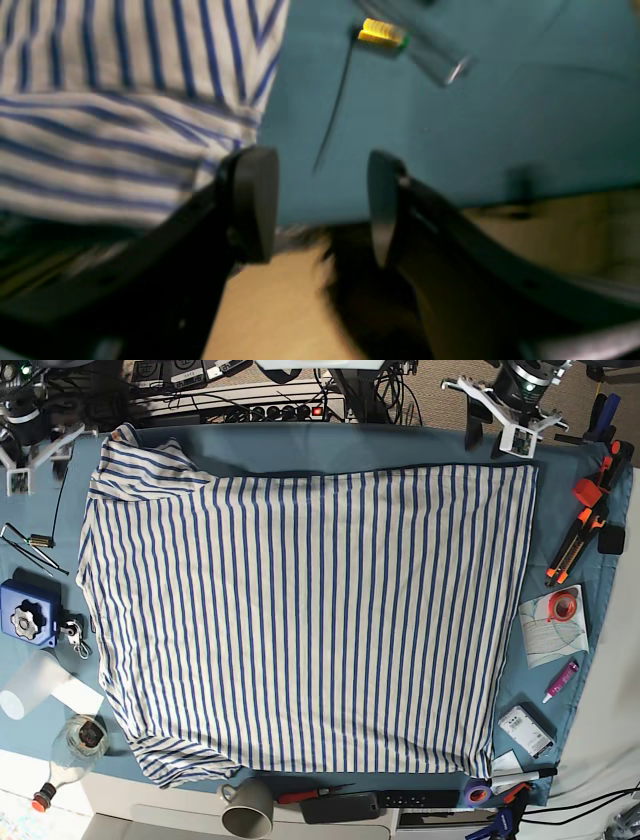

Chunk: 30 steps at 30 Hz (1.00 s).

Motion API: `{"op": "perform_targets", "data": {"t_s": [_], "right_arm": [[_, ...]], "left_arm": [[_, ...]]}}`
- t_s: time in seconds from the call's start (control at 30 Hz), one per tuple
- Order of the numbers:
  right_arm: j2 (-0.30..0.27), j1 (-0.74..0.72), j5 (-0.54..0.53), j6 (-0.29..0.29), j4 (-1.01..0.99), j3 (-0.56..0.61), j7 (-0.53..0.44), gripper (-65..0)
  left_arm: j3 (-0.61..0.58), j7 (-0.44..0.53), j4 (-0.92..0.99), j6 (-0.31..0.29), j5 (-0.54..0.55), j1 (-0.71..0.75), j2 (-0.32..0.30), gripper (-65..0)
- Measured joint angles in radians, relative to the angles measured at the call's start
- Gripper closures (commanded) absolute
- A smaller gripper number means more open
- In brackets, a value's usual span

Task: Fold the T-shirt properly
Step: 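Move both grippers down to the two corners at the shirt's collar edge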

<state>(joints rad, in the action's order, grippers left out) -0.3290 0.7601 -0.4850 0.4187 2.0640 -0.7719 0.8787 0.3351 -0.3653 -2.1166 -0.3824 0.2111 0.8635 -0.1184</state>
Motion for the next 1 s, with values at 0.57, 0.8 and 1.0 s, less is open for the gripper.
{"op": "perform_targets", "data": {"t_s": [0.57, 0.8, 1.0], "right_arm": [[0.005, -0.117, -0.41, 0.276, -0.315, 0.0, 0.168, -29.3], [0.005, -0.118, -0.415, 0.278, -0.315, 0.001, 0.179, -29.3], [0.022, -0.126, -0.415, 0.277, -0.316, 0.001, 0.156, -29.3]], "left_arm": [[0.0, -0.001, 0.0, 0.0, 0.0, -0.009, 0.001, -25.0], [0.0, -0.001, 0.0, 0.0, 0.0, -0.01, 0.001, -25.0], [0.0, -0.001, 0.0, 0.0, 0.0, -0.013, 0.002, -25.0]]}}
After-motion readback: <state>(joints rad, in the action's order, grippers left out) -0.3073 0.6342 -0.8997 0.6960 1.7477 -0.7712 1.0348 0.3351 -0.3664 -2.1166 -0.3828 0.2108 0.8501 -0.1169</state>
